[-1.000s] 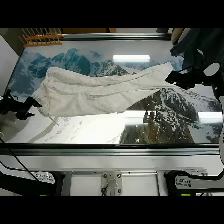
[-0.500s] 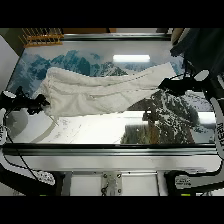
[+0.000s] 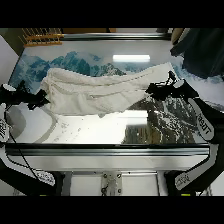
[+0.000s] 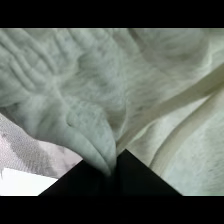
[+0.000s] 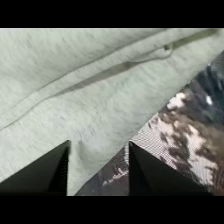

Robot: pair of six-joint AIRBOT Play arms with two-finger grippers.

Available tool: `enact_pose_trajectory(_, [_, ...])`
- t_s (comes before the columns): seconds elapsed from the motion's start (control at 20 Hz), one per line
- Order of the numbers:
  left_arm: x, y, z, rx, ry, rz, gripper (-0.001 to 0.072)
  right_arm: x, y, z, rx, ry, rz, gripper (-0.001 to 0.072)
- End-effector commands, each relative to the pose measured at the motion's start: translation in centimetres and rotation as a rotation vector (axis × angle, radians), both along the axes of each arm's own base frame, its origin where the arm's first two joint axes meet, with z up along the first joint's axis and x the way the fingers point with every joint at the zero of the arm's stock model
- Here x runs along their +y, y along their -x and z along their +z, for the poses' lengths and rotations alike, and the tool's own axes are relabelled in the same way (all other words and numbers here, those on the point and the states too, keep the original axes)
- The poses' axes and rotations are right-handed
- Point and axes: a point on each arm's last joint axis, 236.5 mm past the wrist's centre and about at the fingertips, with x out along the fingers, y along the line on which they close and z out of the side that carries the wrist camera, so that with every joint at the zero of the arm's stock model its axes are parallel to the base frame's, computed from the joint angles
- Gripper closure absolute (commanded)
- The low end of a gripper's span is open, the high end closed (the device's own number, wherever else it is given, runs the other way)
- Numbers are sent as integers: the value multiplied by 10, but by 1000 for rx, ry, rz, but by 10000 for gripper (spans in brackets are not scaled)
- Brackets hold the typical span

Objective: Fold the clothes and pants, and hang the long-sleeved shirts on hangers.

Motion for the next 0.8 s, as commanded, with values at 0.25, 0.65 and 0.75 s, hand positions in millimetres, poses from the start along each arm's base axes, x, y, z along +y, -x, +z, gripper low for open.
enact_pose_trajectory(0.25, [11,1,48,-69,-23,11,677,-38,-2,82,-152,182,109,694])
enact_pose_trajectory(0.65, [-20,71,144,-135,-73,-118,677,-79,169,175,169,479,312,693])
enact_pose_trajectory(0.75, [-26,115,119,-36,-125,-146,677,-72,206,157,242,465,346,693])
